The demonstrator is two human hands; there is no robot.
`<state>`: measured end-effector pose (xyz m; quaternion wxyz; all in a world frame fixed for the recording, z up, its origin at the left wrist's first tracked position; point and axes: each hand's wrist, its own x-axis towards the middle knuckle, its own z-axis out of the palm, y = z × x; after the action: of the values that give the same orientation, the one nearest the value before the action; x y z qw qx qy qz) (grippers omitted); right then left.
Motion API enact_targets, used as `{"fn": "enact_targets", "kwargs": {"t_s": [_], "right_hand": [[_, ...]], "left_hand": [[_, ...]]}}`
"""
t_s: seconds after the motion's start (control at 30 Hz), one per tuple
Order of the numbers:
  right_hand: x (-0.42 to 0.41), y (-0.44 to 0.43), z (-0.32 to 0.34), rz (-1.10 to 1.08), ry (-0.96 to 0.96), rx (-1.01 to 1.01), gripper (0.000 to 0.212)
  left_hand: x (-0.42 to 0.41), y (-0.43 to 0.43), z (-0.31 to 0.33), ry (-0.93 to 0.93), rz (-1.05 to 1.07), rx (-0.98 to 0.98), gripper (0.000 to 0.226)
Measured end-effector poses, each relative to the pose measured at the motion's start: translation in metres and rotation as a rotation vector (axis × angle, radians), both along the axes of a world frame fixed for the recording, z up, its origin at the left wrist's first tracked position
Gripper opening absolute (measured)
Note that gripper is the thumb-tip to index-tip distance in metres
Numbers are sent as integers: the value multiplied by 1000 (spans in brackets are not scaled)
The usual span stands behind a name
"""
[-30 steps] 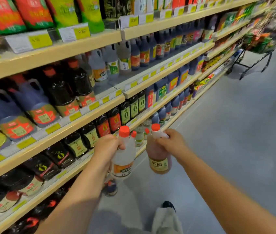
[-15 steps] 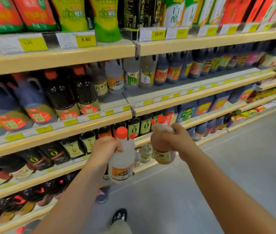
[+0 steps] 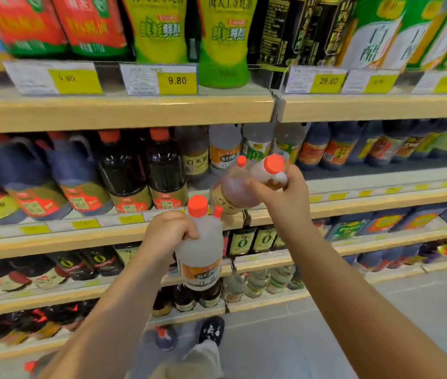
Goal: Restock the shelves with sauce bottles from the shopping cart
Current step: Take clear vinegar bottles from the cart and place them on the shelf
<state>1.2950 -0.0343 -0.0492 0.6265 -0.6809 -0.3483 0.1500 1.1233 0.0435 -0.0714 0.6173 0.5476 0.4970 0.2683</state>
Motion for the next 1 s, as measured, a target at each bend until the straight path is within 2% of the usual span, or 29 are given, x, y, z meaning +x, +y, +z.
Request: {"fn": "enact_targets", "kwargs": {"t_s": [0.1, 0.2, 0.33, 0.4, 0.53, 0.67, 0.77, 0.9, 1.0], "right_hand": [[-3, 22, -4, 29, -38, 36, 30], [-1, 42, -9, 109, -73, 21, 31], [2, 68, -20, 167, -92, -15, 32], [0, 77, -27, 201, -65, -22, 39], [4, 94, -40, 227, 21, -32, 41], [0, 114, -55, 241, 164, -21, 57], [-1, 127, -61, 210, 189, 10, 64], [14, 144, -60, 200, 165, -2, 51], [19, 154, -64, 189, 177, -76, 54]], "left_hand": [[-2, 5, 1, 52, 24, -6, 29], [-8, 11, -5, 109, 61, -7, 35], [-12, 11, -11, 81, 98, -21, 36], [-14, 8, -15, 53, 110, -24, 37], [-10, 6, -15, 26, 105, -33, 19], [-2, 8, -19, 41, 98, -32, 23], [2, 13, -20, 42, 120, -23, 20], [7, 21, -21, 57, 121, 27, 19], [11, 23, -22, 48, 147, 24, 18]]}}
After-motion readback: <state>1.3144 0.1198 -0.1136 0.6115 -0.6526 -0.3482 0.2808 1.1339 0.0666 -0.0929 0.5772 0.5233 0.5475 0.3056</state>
